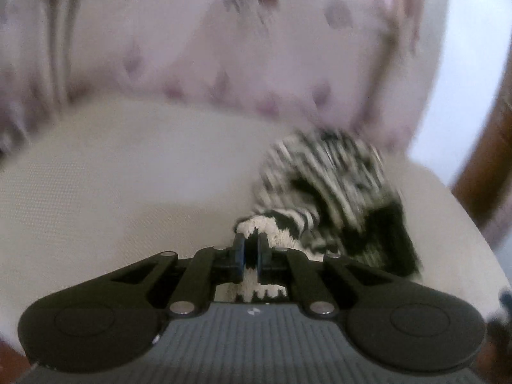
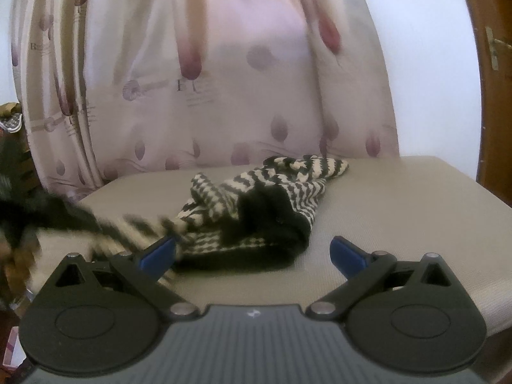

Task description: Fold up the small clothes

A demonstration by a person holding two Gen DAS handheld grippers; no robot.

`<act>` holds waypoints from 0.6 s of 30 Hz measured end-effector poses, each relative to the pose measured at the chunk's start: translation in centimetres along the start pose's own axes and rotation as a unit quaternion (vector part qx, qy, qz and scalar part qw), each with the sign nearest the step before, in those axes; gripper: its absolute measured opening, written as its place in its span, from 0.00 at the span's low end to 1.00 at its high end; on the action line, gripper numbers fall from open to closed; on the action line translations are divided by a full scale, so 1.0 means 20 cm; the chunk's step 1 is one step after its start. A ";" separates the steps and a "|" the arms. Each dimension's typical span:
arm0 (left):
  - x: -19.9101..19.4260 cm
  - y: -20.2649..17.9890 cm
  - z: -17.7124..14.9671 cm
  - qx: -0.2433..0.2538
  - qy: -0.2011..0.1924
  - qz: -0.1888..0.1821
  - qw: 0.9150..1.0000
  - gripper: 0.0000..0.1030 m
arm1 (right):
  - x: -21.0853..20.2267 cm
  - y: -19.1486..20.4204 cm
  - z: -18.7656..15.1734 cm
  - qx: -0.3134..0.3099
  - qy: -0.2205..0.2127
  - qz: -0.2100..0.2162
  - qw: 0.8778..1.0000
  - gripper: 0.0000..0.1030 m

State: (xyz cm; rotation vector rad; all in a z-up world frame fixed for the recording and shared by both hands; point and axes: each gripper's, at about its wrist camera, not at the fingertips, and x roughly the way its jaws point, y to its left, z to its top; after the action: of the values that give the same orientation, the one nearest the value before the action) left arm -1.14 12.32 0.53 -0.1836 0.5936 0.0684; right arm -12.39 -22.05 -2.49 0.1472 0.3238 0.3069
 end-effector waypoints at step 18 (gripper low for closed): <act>0.65 0.55 0.82 0.007 -0.024 0.262 0.965 0.10 | 0.21 -0.08 -0.01 0.005 0.059 -0.015 0.998 1.00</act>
State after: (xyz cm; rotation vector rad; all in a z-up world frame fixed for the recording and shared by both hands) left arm 17.39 26.37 4.78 -0.0062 0.5815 0.5789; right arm -8.22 -22.14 -4.21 0.1343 0.4440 0.2842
